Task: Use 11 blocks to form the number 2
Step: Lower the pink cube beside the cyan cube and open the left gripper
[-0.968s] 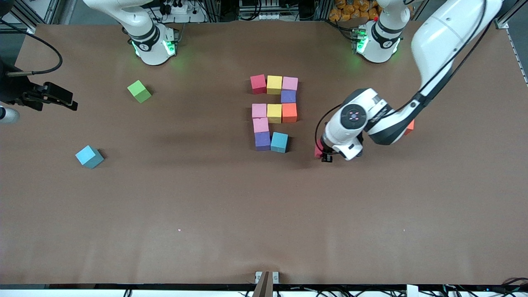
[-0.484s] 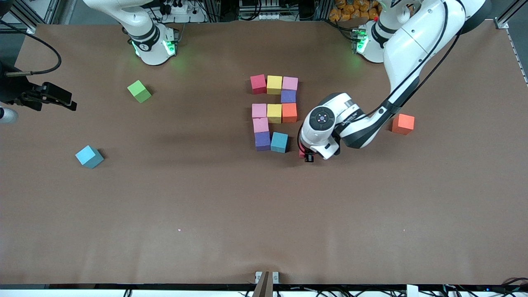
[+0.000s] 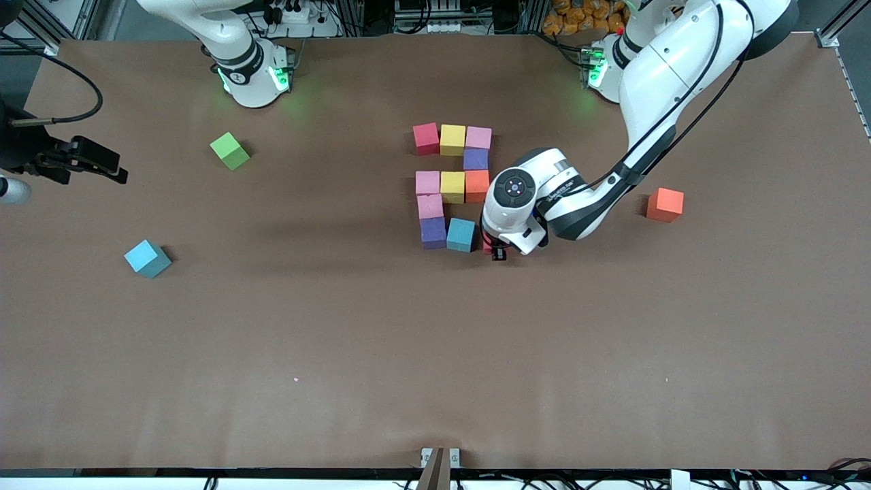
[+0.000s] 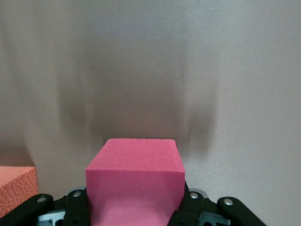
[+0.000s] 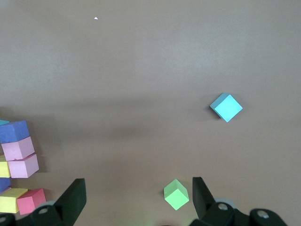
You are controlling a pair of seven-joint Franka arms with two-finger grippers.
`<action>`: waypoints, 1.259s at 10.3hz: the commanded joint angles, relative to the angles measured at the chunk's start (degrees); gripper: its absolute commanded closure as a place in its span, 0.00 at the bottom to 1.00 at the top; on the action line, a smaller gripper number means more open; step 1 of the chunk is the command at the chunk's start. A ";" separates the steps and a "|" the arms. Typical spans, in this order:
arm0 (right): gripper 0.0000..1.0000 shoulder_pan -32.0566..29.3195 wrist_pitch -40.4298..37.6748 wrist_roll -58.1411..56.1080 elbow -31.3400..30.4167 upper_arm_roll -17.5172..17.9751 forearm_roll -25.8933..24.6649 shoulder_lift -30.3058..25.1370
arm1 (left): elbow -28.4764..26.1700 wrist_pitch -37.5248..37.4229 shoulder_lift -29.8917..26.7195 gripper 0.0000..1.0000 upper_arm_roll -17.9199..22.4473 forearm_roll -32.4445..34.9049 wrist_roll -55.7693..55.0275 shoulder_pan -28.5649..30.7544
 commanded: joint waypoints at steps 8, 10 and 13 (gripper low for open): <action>0.00 0.68 2.10 0.10 0.24 0.27 -2.17 -0.34 | 1.23 -0.59 0.15 1.00 0.43 -2.87 -1.79 -2.38; 0.00 1.12 2.10 0.18 0.32 0.27 -2.26 -0.33 | 2.54 -0.59 0.32 1.00 0.43 -3.13 -1.79 -3.17; 0.00 0.95 2.19 0.10 0.32 0.27 -2.00 -0.33 | 4.04 -0.59 1.72 1.00 0.78 -3.39 -1.79 -4.31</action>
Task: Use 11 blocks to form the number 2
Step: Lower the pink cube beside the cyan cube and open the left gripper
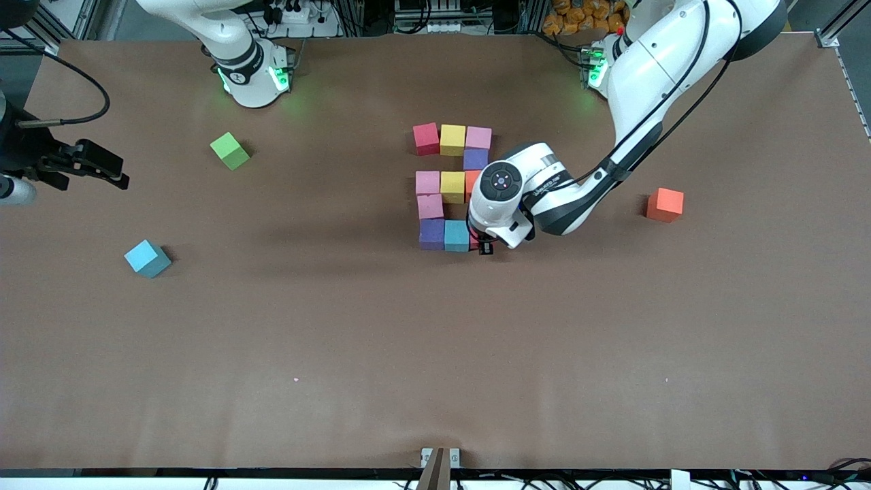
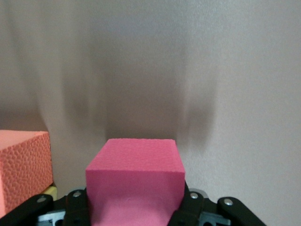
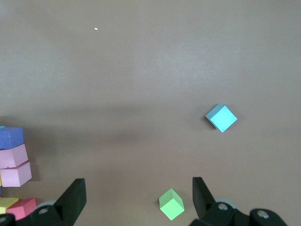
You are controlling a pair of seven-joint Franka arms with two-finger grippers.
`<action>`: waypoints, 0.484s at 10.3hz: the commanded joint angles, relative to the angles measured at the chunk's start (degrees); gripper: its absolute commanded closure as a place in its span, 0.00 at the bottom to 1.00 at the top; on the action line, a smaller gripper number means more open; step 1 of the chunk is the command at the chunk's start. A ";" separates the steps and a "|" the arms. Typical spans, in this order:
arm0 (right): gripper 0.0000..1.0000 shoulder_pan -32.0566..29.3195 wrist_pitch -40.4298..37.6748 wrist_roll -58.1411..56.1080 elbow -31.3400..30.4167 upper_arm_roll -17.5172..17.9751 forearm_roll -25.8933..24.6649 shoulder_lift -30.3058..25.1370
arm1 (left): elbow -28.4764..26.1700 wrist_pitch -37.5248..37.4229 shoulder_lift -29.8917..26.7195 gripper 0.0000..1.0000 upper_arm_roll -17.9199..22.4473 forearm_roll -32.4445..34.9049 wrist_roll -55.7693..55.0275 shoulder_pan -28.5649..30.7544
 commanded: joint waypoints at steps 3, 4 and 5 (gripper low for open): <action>0.00 0.02 0.11 0.01 0.15 0.04 -0.27 -0.34 | 1.71 -0.60 1.66 1.00 2.38 -0.60 -0.43 -2.01; 0.00 0.11 0.11 0.01 0.15 0.04 -0.27 -0.34 | 1.71 -0.60 1.75 1.00 2.47 -0.34 -0.34 -2.01; 0.00 0.11 0.11 0.01 0.15 0.04 -0.18 -0.34 | 1.71 -0.51 1.75 1.00 2.47 -0.16 -0.25 -1.92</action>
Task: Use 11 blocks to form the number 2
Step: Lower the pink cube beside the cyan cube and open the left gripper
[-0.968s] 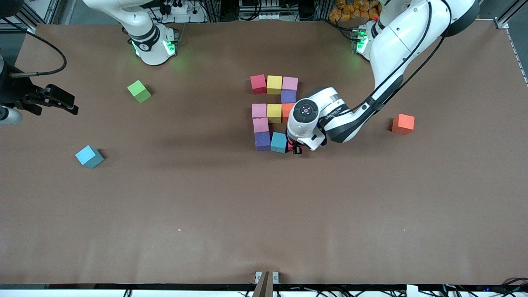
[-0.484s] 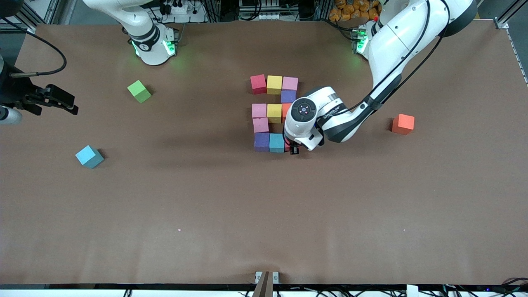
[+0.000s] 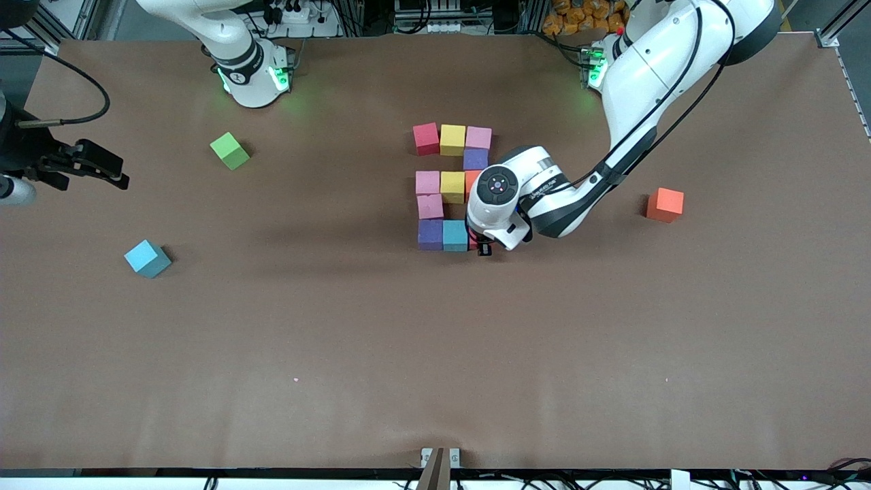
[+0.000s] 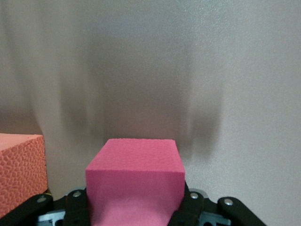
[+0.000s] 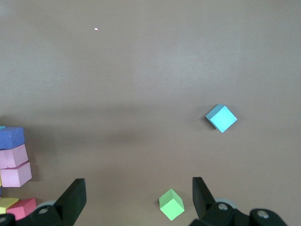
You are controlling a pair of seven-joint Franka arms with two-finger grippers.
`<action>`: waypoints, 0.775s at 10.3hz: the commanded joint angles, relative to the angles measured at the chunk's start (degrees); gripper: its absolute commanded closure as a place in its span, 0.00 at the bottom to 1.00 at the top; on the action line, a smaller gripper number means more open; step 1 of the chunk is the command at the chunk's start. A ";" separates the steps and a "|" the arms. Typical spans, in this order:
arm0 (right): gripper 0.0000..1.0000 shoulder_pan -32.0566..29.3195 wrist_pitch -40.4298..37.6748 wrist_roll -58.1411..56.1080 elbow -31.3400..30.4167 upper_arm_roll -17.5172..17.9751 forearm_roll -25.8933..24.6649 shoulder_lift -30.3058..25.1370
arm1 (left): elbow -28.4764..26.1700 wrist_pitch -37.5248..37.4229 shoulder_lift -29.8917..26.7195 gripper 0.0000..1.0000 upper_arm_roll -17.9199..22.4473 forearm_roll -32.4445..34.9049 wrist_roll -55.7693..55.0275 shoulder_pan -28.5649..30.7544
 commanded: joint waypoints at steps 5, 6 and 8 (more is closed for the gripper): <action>0.00 -0.07 0.15 -0.34 0.24 0.04 -0.18 -0.25 | 0.98 -0.48 0.95 0.00 1.24 0.11 1.59 -1.26; 0.00 -0.07 0.15 -0.34 0.15 0.04 -0.18 -0.25 | 0.98 -0.48 0.77 0.00 1.24 0.11 2.47 -1.26; 0.00 -0.24 0.24 -0.43 0.15 0.04 -0.18 -0.25 | 1.07 -0.92 0.42 0.00 1.15 0.11 2.74 -1.17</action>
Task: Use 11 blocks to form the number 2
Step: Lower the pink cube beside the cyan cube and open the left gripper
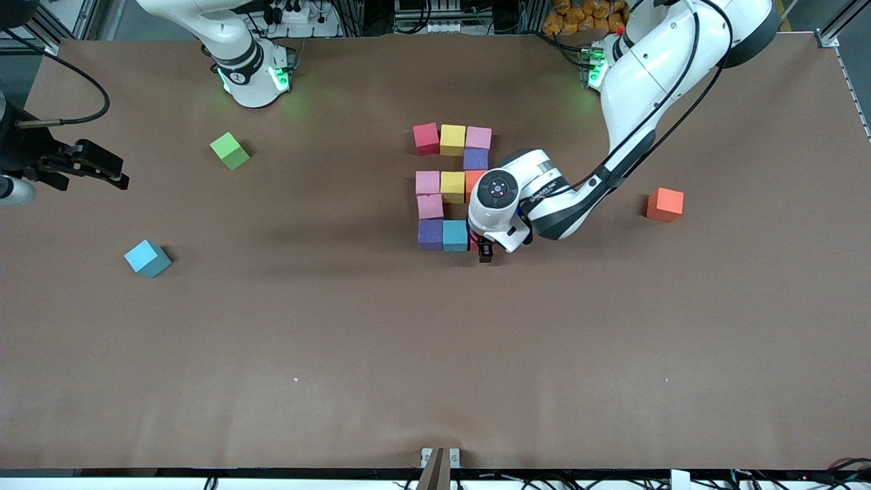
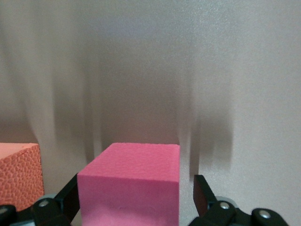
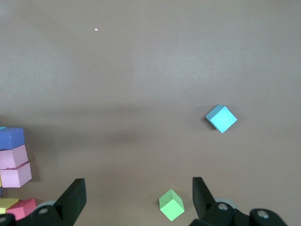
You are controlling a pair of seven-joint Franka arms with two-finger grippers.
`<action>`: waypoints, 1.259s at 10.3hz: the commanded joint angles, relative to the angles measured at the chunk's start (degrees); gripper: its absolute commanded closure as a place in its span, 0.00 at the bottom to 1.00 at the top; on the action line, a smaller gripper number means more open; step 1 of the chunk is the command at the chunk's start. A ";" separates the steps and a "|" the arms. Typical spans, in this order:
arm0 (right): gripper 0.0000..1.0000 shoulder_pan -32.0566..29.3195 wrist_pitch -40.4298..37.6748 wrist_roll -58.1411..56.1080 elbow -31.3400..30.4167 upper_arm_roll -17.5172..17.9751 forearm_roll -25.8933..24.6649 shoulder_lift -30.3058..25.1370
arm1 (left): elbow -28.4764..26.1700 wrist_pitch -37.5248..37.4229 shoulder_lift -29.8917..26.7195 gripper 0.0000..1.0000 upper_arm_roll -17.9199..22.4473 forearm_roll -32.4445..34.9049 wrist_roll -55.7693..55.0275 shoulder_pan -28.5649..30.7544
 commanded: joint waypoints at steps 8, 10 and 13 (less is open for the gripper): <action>0.00 -0.67 0.99 -6.10 0.15 -0.30 -3.60 -0.25 | 0.88 -4.87 -1.94 0.00 -1.91 -0.25 1.58 0.41; 0.00 -1.29 0.99 -6.49 0.15 -0.31 -3.44 -0.25 | 0.97 -6.10 -2.47 0.00 -2.26 -0.42 1.58 0.58; 0.00 -1.47 0.99 -6.58 0.06 -0.31 -3.00 -0.25 | 1.75 -7.24 -3.08 0.00 -2.26 -0.77 2.81 0.58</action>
